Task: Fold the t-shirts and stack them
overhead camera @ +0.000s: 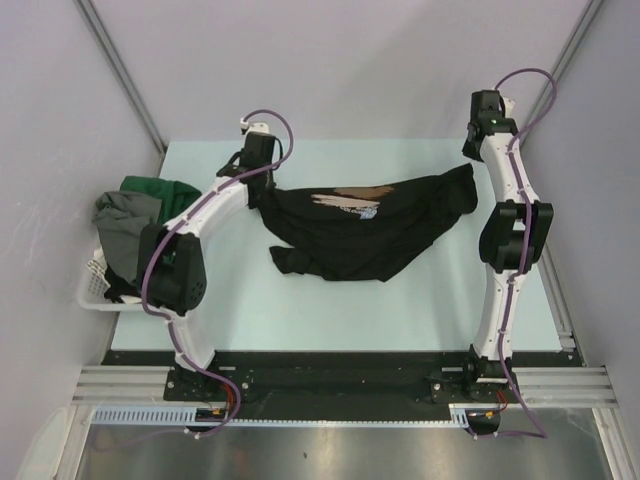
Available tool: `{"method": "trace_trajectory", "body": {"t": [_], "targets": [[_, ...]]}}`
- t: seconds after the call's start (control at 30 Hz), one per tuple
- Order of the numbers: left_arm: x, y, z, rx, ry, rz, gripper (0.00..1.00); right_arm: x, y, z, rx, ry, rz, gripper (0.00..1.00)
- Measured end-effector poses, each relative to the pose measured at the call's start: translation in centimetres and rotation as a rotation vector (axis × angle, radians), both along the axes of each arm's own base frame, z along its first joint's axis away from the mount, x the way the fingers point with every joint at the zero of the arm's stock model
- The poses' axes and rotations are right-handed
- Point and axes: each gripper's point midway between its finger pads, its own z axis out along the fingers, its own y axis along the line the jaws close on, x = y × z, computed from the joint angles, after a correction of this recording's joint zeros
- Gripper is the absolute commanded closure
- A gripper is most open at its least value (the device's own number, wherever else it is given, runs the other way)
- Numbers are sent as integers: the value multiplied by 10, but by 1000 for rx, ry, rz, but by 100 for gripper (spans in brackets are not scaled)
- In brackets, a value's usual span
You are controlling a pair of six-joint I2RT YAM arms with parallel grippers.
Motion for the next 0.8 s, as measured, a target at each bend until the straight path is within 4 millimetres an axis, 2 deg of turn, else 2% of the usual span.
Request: {"method": "trace_trajectory", "body": {"t": [0.07, 0.23, 0.4, 0.47, 0.57, 0.67, 0.8], "targets": [[-5, -3, 7, 3, -9, -16, 61, 0, -2, 0, 1, 0, -3, 82], [-32, -14, 39, -1, -52, -60, 59, -6, -6, -13, 0, 29, -6, 81], [-72, -51, 76, -102, -110, -186, 59, -26, 0, -32, 0, 96, 11, 81], [-89, -68, 80, -134, -114, -239, 59, -37, 4, -31, -4, 113, 23, 80], [-113, -101, 70, -177, -80, -327, 59, -44, 9, -20, -8, 97, 36, 80], [-131, -126, 39, -193, 5, -390, 59, -49, 13, 0, -10, 62, 45, 80], [-145, -148, -3, -186, 120, -440, 59, -50, 13, 26, -7, 0, 48, 79]]}}
